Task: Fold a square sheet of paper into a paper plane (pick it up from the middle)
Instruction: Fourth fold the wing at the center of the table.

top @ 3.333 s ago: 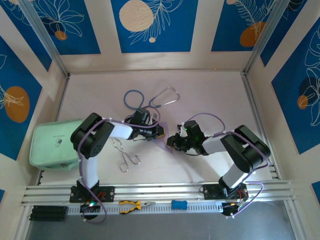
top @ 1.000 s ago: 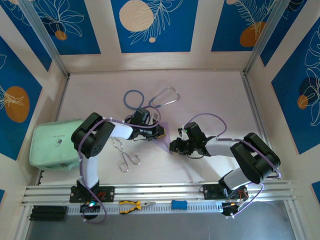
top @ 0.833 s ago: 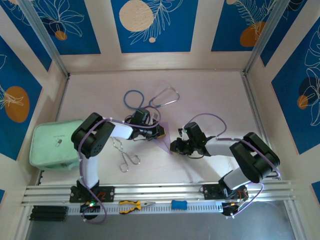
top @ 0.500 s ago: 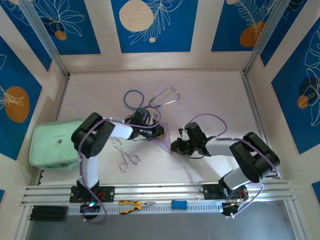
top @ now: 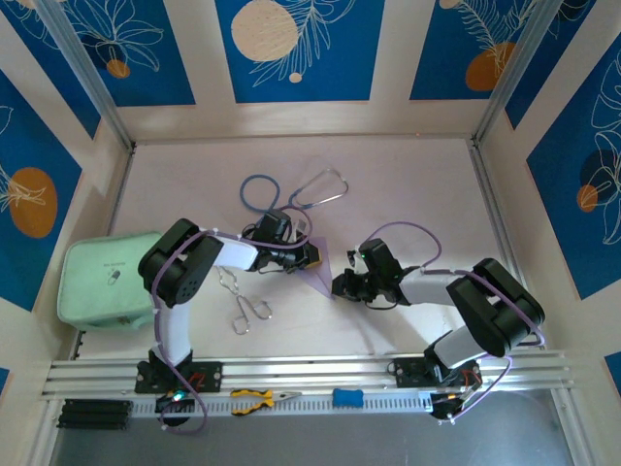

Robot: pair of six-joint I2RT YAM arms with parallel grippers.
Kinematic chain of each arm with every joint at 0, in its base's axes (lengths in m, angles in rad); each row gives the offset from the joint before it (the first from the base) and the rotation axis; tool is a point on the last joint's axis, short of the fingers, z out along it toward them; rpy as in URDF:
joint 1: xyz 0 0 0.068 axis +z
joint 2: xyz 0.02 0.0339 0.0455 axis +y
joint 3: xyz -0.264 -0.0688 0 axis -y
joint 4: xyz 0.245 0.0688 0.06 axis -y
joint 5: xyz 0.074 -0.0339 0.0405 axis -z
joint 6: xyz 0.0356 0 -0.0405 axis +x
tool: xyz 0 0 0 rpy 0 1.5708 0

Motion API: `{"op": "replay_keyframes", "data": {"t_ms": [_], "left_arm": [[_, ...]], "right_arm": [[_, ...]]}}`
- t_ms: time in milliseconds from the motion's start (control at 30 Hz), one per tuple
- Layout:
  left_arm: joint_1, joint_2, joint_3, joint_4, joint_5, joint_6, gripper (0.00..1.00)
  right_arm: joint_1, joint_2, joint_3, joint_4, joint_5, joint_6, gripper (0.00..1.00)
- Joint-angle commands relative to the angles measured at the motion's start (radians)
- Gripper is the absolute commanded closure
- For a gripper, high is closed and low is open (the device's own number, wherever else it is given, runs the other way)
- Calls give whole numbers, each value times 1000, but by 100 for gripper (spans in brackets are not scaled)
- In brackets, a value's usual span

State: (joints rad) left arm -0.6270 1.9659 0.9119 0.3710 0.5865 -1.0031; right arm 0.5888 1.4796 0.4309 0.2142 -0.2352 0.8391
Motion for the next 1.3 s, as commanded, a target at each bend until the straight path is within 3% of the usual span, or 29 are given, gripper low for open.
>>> {"op": "replay_keyframes", "data": {"t_ms": [0, 300, 533, 733, 1100, 1267], "left_arm": [[1, 28, -18, -35, -14, -2, 98], [2, 29, -20, -37, -17, -1, 98], [3, 28, -22, -34, -17, -6, 98], [3, 27, -24, -34, -17, -4, 99], [3, 30, -25, -27, -15, -7, 99], [3, 28, -25, -30, -16, -6, 99]], "right_arm": [[10, -4, -43, -105, -8, 12, 87], [13, -46, -61, -116, -13, 16, 86], [20, -19, -54, -126, -1, 16, 92], [23, -67, -56, -160, 6, 21, 87], [24, -64, -74, -142, -4, 30, 91], [16, -158, -59, -186, 3, 26, 86]]}}
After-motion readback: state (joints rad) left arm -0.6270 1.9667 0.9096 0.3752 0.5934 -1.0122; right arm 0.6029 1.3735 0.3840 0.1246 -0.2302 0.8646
